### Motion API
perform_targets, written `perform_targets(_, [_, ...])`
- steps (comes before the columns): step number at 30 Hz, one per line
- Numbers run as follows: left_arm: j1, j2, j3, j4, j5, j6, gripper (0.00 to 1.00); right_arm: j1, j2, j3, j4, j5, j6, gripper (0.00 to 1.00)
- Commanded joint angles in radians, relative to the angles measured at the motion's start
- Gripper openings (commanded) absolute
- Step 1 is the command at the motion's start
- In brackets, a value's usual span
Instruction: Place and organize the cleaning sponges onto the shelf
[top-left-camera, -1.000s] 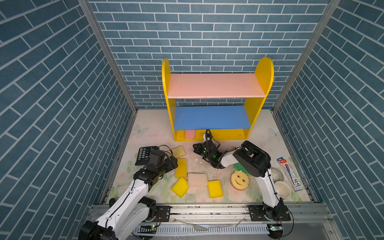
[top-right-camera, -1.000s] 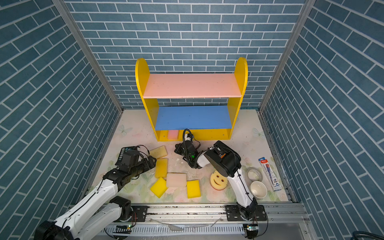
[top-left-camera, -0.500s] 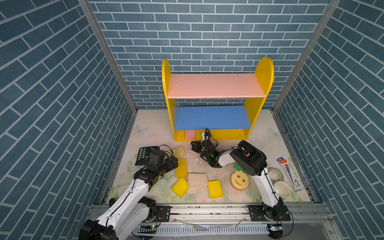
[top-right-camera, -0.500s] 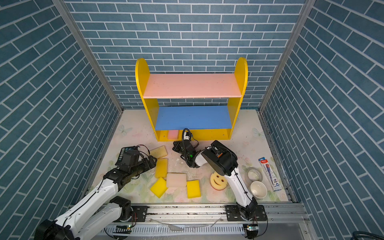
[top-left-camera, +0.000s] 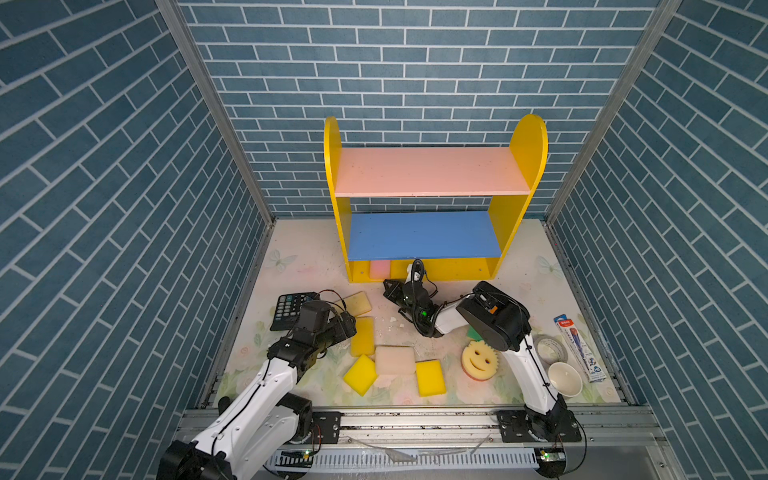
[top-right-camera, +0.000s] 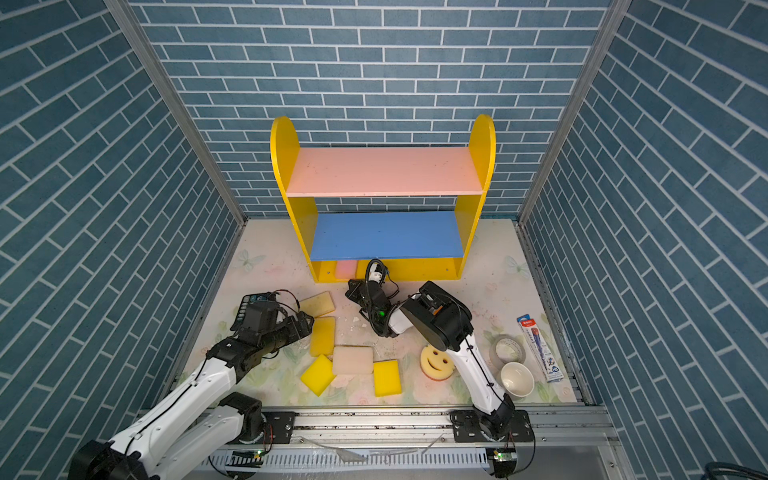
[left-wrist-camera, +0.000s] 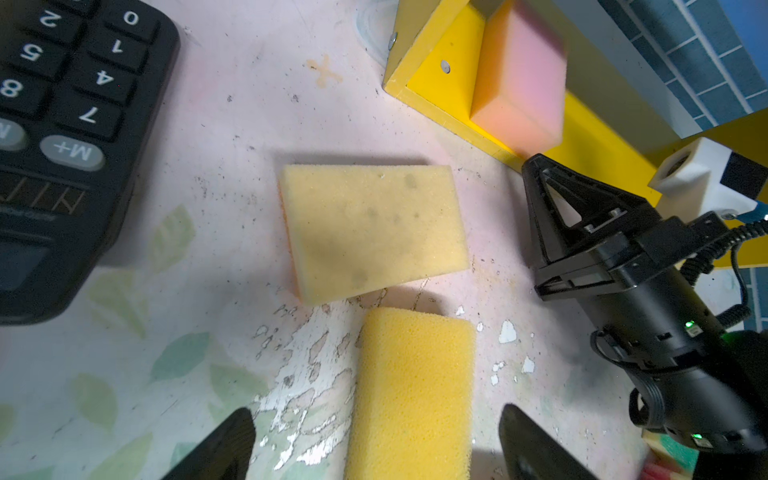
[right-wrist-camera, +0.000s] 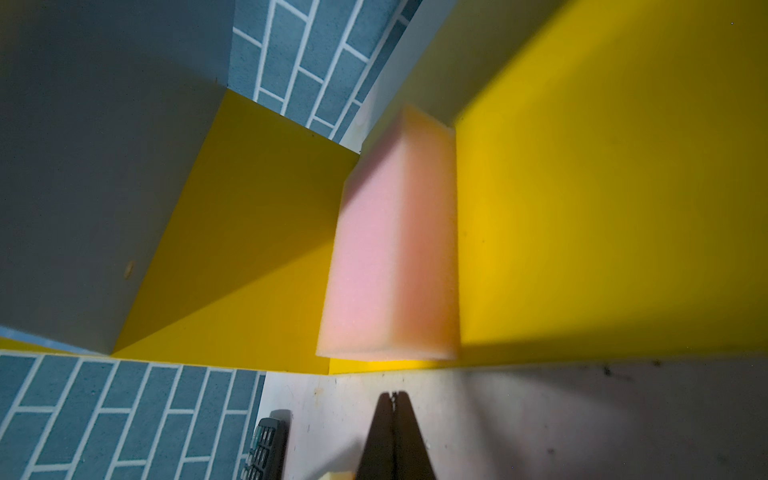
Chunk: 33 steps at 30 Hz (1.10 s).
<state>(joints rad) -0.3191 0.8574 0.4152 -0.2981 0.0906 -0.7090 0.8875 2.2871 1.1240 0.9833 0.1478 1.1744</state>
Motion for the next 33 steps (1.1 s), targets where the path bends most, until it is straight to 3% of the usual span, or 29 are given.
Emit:
perform_targets(1, [0.006, -0.002, -0.013, -0.012, -0.005, 0.013, 0.93, -0.003, 0.097, -0.007, -0.167, 0.04, 0.002, 0.0])
perform_targets(33, [0.006, -0.011, -0.035, -0.007, 0.0, -0.002, 0.93, -0.001, 0.158, 0.025, -0.195, 0.062, 0.018, 0.0])
